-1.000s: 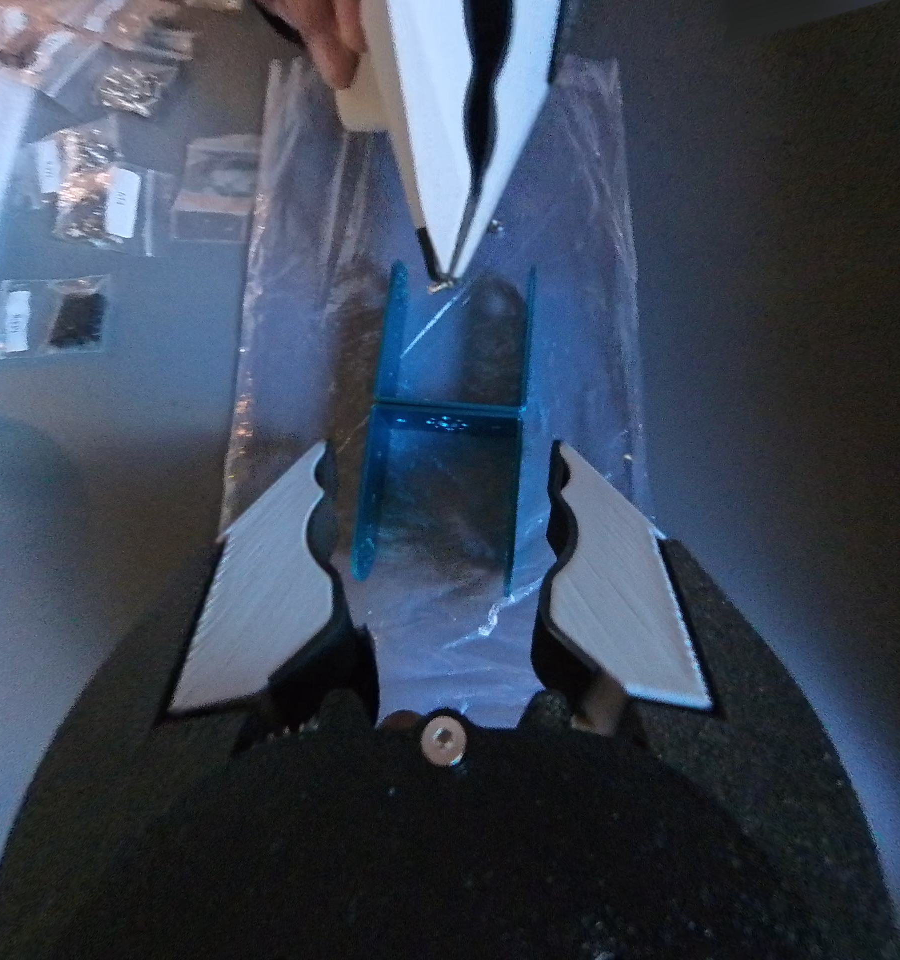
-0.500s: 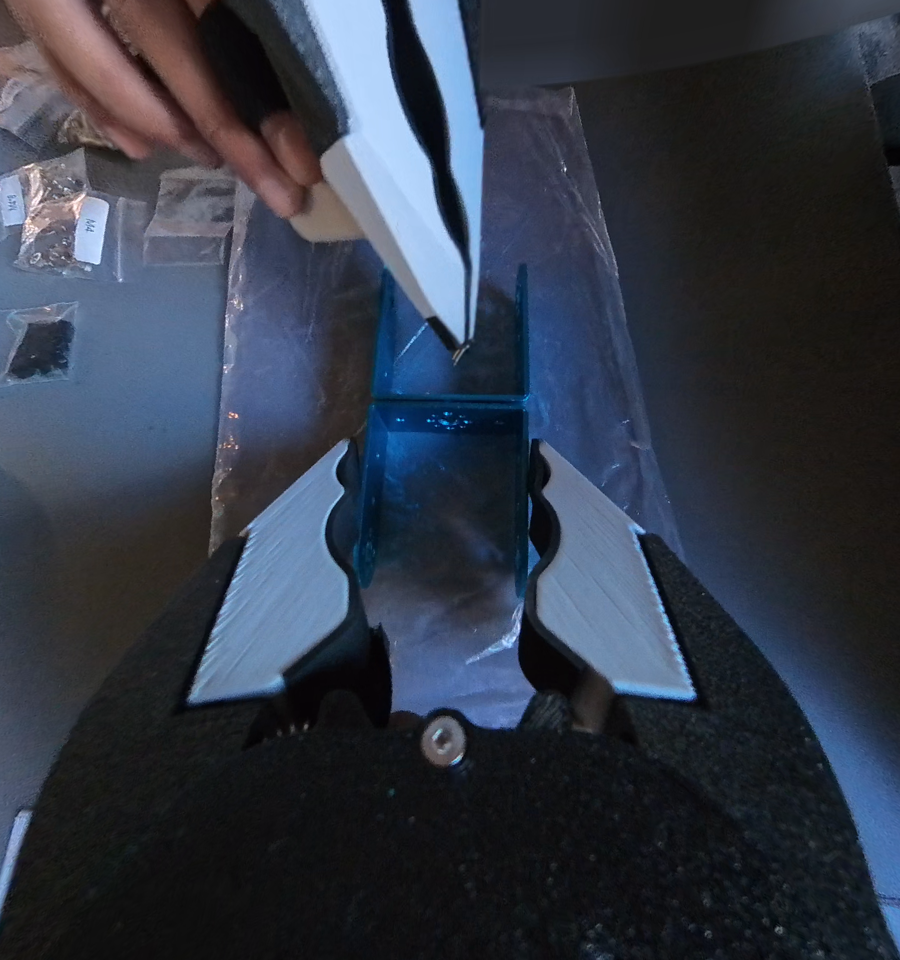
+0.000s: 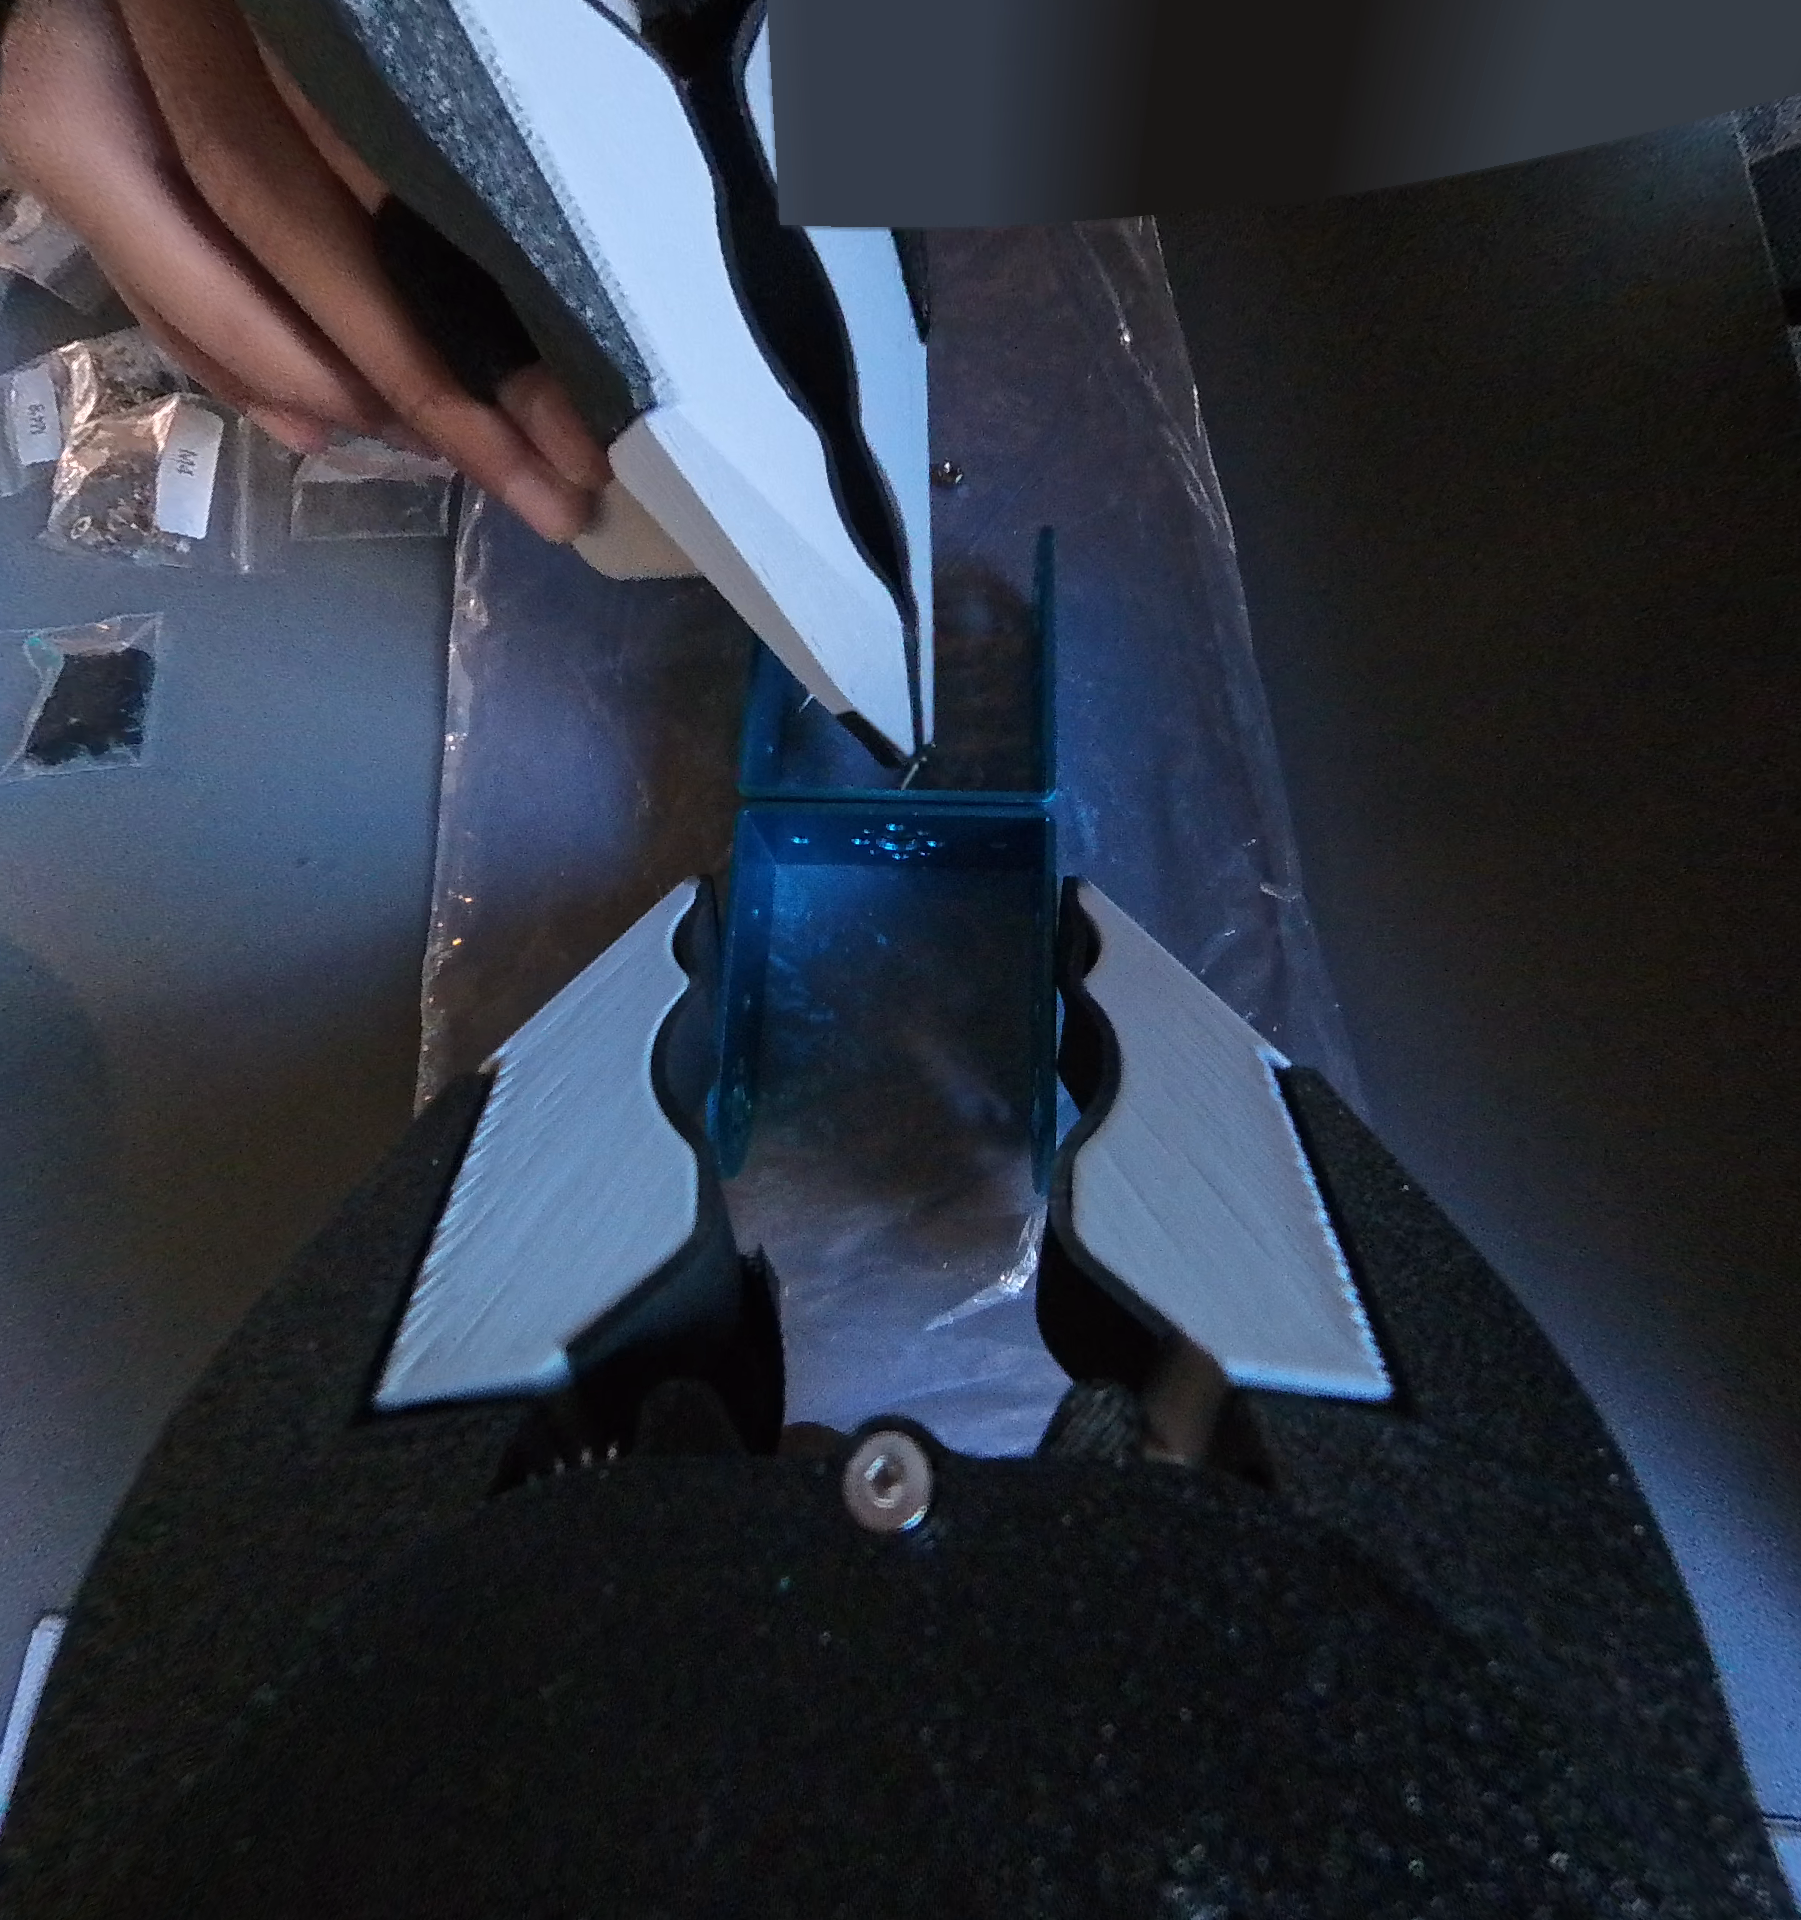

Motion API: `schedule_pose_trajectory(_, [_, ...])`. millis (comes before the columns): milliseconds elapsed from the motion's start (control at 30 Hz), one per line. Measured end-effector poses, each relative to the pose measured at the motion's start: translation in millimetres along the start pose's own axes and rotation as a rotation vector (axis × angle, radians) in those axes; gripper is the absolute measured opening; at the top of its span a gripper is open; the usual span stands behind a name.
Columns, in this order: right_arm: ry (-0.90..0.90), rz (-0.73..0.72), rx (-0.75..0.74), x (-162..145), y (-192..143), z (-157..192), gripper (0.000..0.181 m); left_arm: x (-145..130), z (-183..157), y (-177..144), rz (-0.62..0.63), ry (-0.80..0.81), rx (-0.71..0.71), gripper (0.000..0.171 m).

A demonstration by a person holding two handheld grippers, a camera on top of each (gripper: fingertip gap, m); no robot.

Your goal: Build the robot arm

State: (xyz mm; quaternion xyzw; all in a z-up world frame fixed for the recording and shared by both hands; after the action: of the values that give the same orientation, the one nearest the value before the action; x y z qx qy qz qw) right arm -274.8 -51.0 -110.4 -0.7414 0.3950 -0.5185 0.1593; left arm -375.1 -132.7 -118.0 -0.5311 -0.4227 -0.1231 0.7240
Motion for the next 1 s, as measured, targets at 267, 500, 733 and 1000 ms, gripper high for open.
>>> schedule_pose_trajectory(267, [-0.006,-0.008,-0.027,0.8,0.5,-1.4,0.000,0.3,-0.2,0.5,0.001,0.000,0.002,0.065])
schedule_pose_trajectory(500, [-0.015,0.024,-0.045,-0.4,2.0,-2.2,0.000,1.3,-1.1,1.7,0.002,0.005,0.008,0.065])
schedule_pose_trajectory(733, [-0.005,0.059,-0.098,1.8,2.0,1.6,0.000,1.2,-1.3,2.0,0.005,0.007,0.020,0.065])
schedule_pose_trajectory(1000, [-0.017,0.108,-0.132,6.4,3.9,3.6,0.000,0.9,-1.2,2.2,0.008,0.011,0.027,0.065])
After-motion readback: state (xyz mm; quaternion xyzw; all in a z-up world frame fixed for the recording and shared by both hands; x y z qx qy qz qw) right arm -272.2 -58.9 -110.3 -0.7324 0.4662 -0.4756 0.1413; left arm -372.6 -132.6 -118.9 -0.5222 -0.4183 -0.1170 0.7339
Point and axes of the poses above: each gripper's, where its closed fingertips meet, y out along the fingers, x out of its top, z = x × y across the jaws, the point moved 8 cm from there along -y, back along the fingers, and after that the axes turned 2 degrees about x, right-handed, at the moved point
